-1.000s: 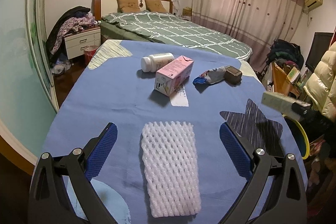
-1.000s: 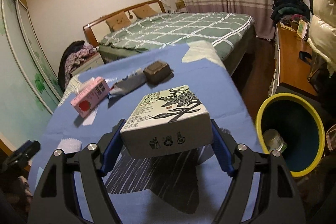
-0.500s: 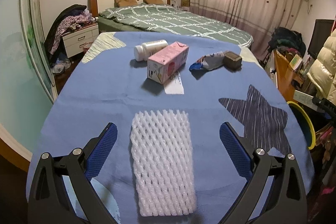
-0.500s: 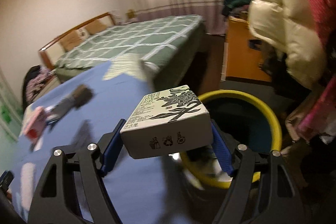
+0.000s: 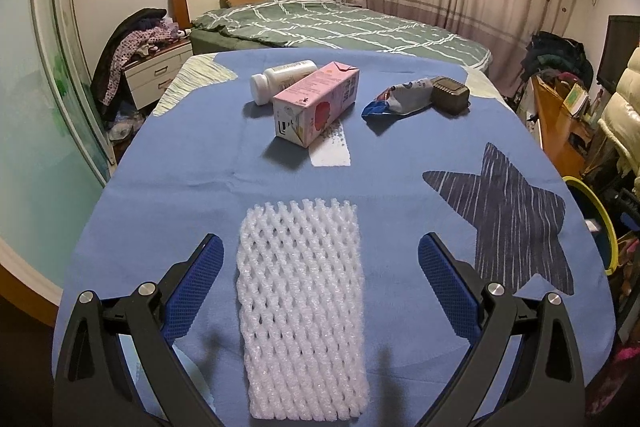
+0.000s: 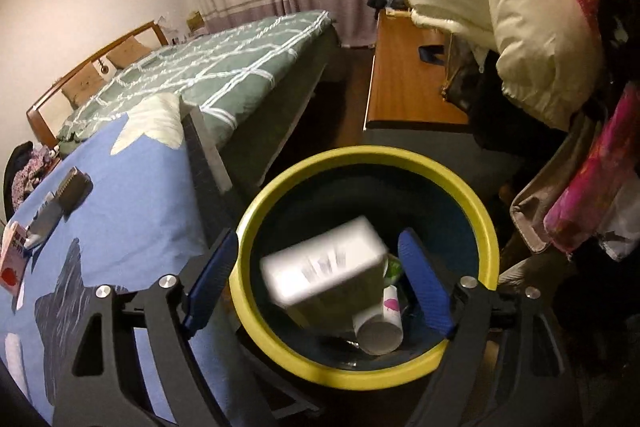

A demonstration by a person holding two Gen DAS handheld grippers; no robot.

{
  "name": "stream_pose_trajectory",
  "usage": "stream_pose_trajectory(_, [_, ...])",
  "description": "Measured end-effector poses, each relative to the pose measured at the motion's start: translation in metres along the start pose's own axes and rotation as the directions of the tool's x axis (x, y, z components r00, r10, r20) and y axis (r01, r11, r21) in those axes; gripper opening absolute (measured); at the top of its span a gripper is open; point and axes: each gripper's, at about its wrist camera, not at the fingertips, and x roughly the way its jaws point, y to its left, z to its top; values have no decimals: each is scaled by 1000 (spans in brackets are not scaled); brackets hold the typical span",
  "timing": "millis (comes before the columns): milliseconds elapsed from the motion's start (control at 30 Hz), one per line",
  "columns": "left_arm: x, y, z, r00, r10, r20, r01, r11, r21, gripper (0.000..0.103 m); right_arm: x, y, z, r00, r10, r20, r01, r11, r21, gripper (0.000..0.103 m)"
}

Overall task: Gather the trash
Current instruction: 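Carry the tea box with the right gripper and drop it into the bin, then grasp the white foam net sleeve with the left gripper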

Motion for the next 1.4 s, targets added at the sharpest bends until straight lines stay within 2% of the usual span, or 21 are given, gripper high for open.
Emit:
stream_pose_trajectory(267, [9, 3, -4, 999, 41, -27, -41, 999, 4, 96, -15, 19, -2, 999, 28, 45, -27, 999, -29, 80])
stream_pose_trajectory(533, [27, 15, -9, 993, 90, -81, -90, 996, -3, 96, -15, 38, -6, 997, 64, 36, -62, 996, -58, 80])
stream_pose_trajectory(1000, [45, 7, -19, 988, 60, -144, -56, 998, 32, 96, -13, 42, -7, 997, 72, 33, -70, 996, -60, 80])
stream_pose_trajectory(1067, [44, 6, -19, 989, 46, -141, -42, 999, 33, 91, -13, 43, -7, 997, 72, 33, -70, 996, -59, 80])
stream_pose_trajectory(1100, [44, 6, -18, 989, 44, -139, -39, 999, 36, 84, -13, 43, -7, 997, 74, 33, -72, 996, -58, 80])
stream_pose_trajectory(1233, [43, 2, -15, 990, 28, -140, -22, 999, 46, 70, -14, 45, -8, 996, 80, 35, -78, 995, -56, 80])
stream_pose_trajectory(1400, [37, -7, -14, 989, -39, -143, 48, 997, 54, 55, -19, 42, -7, 995, 85, 43, -83, 995, -45, 80])
